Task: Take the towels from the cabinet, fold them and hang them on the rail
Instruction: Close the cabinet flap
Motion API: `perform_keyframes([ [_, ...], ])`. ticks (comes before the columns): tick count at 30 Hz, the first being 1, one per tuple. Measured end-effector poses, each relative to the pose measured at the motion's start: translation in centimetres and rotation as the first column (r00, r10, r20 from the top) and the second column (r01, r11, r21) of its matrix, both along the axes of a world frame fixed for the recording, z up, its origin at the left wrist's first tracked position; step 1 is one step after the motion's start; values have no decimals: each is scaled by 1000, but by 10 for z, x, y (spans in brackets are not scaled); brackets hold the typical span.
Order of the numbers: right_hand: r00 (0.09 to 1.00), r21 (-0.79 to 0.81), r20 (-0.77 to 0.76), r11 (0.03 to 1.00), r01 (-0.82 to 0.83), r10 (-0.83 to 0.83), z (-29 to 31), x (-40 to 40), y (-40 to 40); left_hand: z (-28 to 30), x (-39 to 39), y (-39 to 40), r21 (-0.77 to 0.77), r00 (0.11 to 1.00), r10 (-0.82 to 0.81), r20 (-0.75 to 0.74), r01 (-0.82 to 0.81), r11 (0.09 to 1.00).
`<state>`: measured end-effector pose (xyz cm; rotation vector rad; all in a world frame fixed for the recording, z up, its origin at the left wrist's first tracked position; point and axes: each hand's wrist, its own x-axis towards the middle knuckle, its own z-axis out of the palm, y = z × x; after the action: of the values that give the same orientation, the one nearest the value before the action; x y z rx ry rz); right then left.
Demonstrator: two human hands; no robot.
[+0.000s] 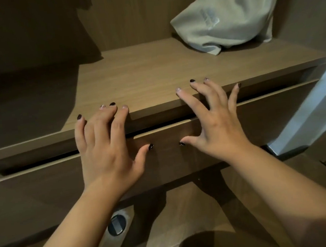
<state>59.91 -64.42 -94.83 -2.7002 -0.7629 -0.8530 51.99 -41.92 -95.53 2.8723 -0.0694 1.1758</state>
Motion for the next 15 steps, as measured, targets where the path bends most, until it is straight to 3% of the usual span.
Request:
perform_keyframes([
  [15,981,-50,194,999,12,-3,-14,14,-1,-17,14,4,-4,984,-20,176,21,1000],
])
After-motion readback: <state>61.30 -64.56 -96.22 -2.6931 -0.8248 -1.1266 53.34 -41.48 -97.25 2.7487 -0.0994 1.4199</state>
